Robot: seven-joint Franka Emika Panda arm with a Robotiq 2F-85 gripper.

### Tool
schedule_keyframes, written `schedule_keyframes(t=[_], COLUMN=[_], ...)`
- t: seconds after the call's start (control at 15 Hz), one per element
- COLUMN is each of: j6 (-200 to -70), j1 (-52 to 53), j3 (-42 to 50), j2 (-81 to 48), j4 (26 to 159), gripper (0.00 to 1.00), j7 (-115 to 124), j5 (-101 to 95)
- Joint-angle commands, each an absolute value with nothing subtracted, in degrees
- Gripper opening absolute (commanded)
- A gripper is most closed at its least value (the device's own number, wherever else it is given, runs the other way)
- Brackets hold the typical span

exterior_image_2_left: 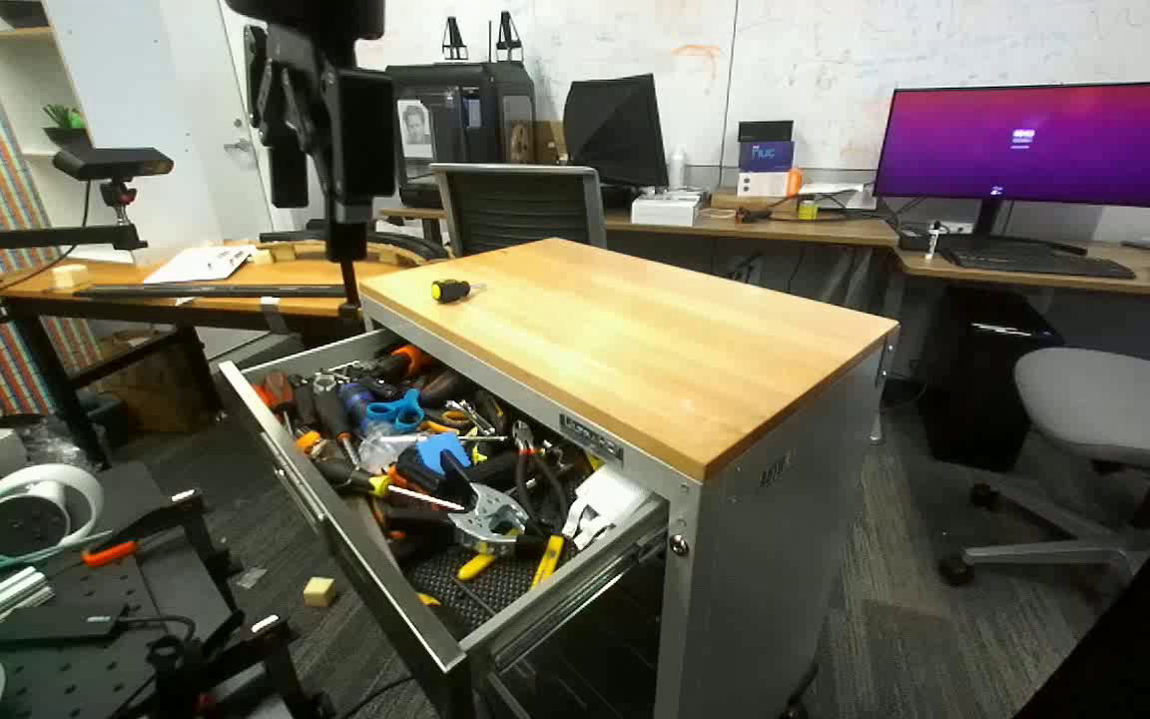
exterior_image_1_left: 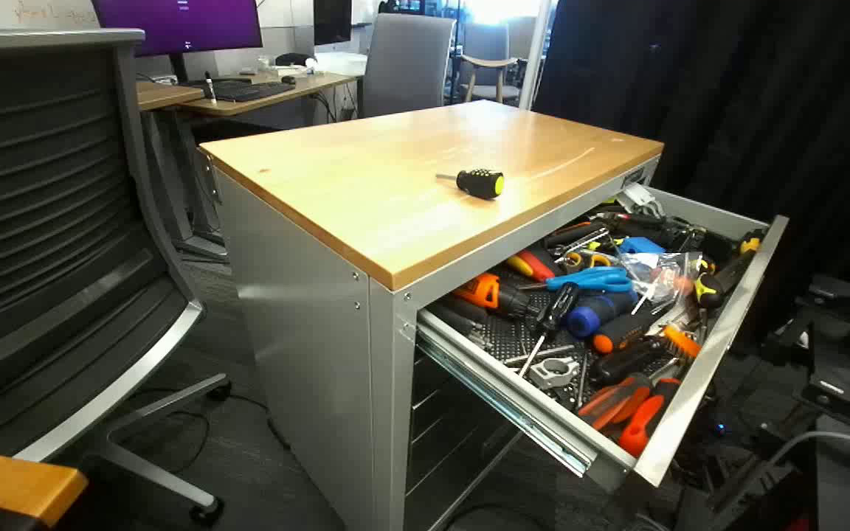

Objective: Put the black screwdriver inside the open drawer then close the drawer

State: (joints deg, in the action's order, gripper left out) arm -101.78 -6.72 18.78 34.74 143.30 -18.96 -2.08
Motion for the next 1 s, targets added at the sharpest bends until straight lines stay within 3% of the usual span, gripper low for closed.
schedule_keyframes(t=[0.0, 0.53, 0.93], j6=[-101.72, -103.42, -113.63], j1=[-7.75, -7.04, -0.48], j3=[17.92, 15.88, 0.81], j2=[34.51, 32.61, 19.83], j4=[143.0, 142.16, 137.74], gripper=[1.0, 1.0, 1.0], j7=[-19.46, -16.15, -4.76], j5=[-1.58, -0.97, -3.86])
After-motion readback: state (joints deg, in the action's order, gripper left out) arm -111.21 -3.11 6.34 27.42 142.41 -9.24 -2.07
